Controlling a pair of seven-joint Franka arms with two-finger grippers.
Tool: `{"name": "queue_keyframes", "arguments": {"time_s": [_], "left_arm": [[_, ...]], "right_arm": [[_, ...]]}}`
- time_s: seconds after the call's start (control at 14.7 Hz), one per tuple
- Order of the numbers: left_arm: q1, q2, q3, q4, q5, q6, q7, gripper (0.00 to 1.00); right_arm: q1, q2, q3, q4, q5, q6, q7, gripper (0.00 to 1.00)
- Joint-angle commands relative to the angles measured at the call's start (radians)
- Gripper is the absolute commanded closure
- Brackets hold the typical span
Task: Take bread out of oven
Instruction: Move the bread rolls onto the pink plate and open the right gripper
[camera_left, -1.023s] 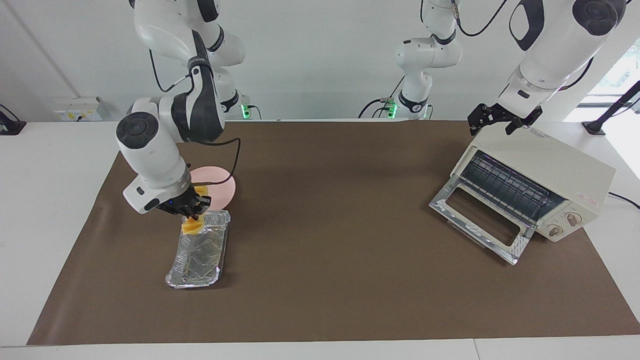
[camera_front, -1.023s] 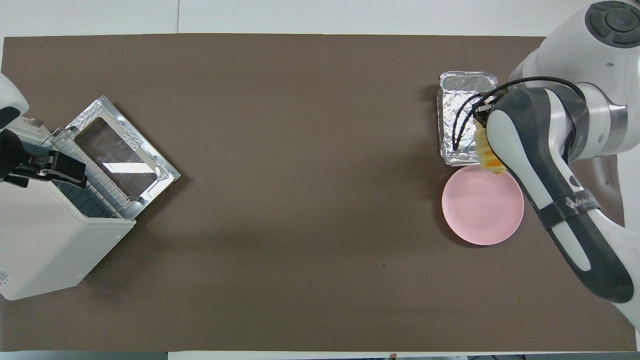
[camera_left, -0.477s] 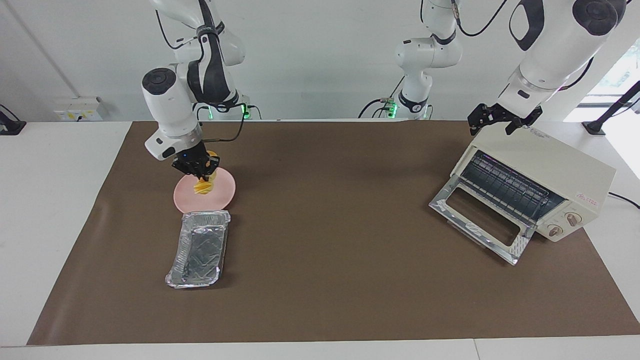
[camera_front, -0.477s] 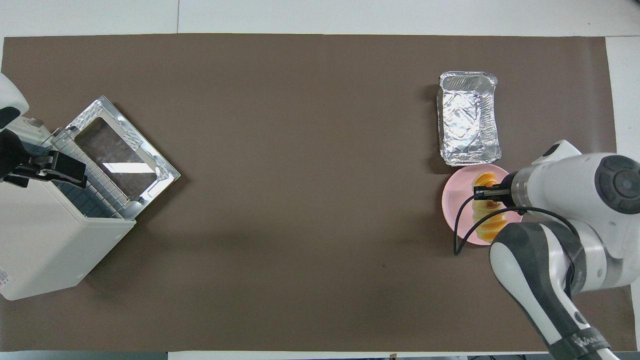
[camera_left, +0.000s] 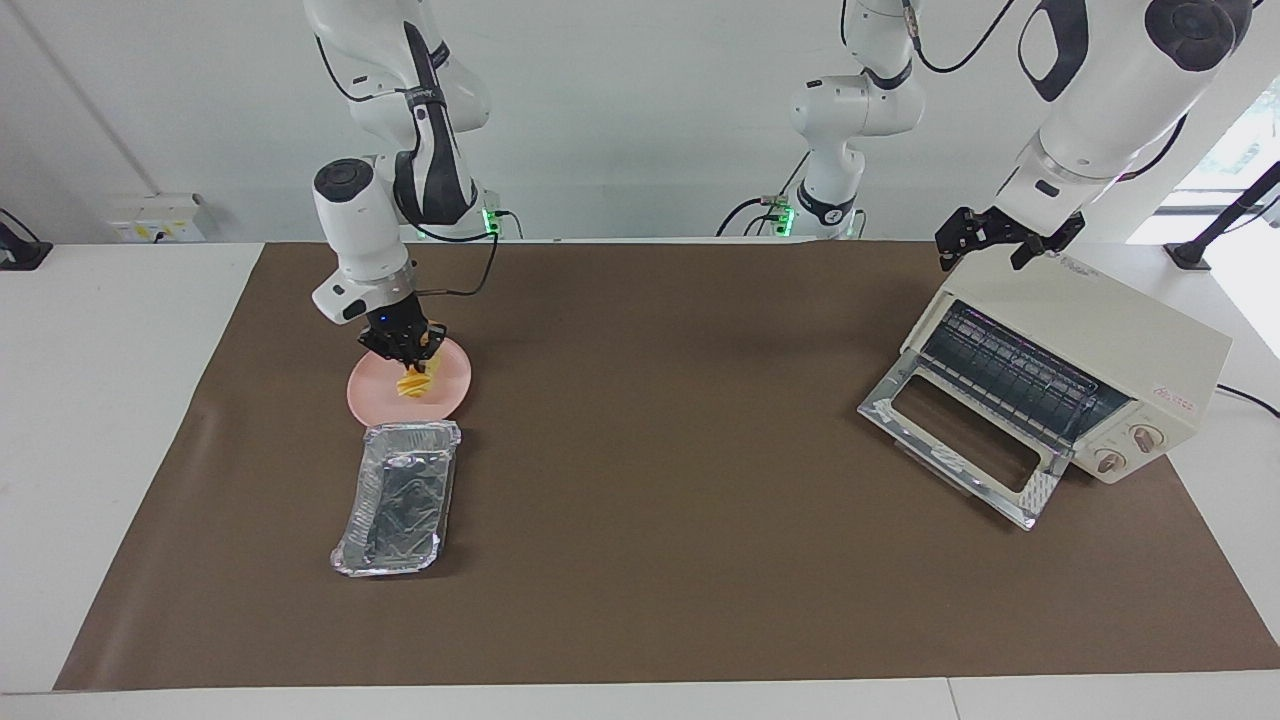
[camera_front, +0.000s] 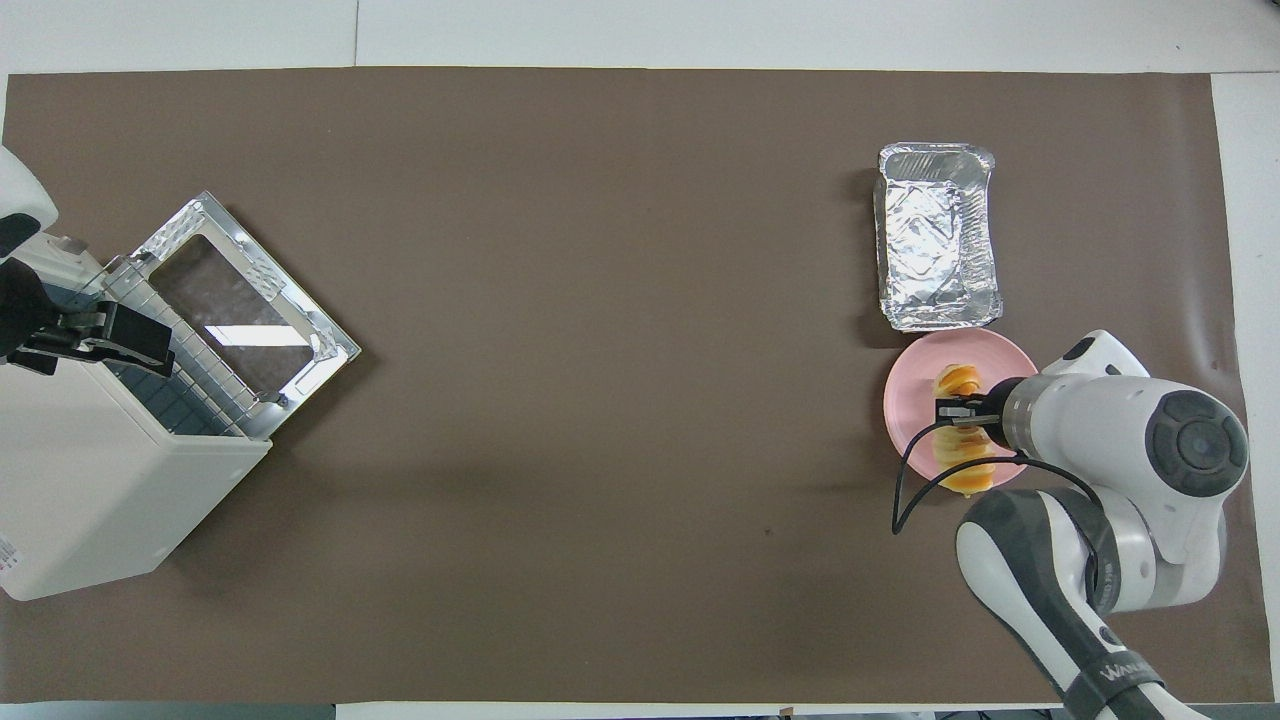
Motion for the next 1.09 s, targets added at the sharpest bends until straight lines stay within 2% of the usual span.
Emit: {"name": "queue_keyframes", "arguments": {"time_s": [0.0,0.07,0.14,0.2,0.34,0.61,0.82,1.02], "left_arm": [[0.011,-0.022,-0.004,-0.017,-0.007,0.015,0.003,0.0],[0.011,-0.022,-0.004,-0.017,-0.007,0.015,0.003,0.0],[0.011,-0.021,-0.004,-0.017,-0.007,0.015,0.003,0.0],[0.011,-0.021,-0.004,-0.017,-0.007,0.015,0.003,0.0],[0.011,-0.021,-0.004,-0.017,-0.007,0.013,0.003,0.0],[0.011,-0.021,-0.004,-0.017,-0.007,0.015,0.003,0.0],[0.011,-0.021,-0.004,-0.017,-0.007,0.015,0.003,0.0],[0.011,-0.021,-0.004,-0.017,-0.007,0.015,0.003,0.0]], "right_arm": [[-0.026,0.013,0.009,-0.004,0.016,0.03,-0.033,1.0],[-0.029,0.013,0.009,-0.004,0.016,0.029,-0.033,0.96],[-0.031,0.015,0.007,-0.001,0.016,0.025,-0.036,0.27],[-0.031,0.015,0.009,0.006,0.016,0.015,-0.033,0.0],[-0.029,0.016,0.009,0.052,0.016,-0.063,-0.035,0.0],[-0.026,0.032,0.009,0.311,0.014,-0.405,-0.038,0.0],[-0.023,0.033,0.01,0.449,0.016,-0.533,-0.059,0.0],[-0.029,0.033,0.009,0.59,0.016,-0.687,-0.178,0.0]]}}
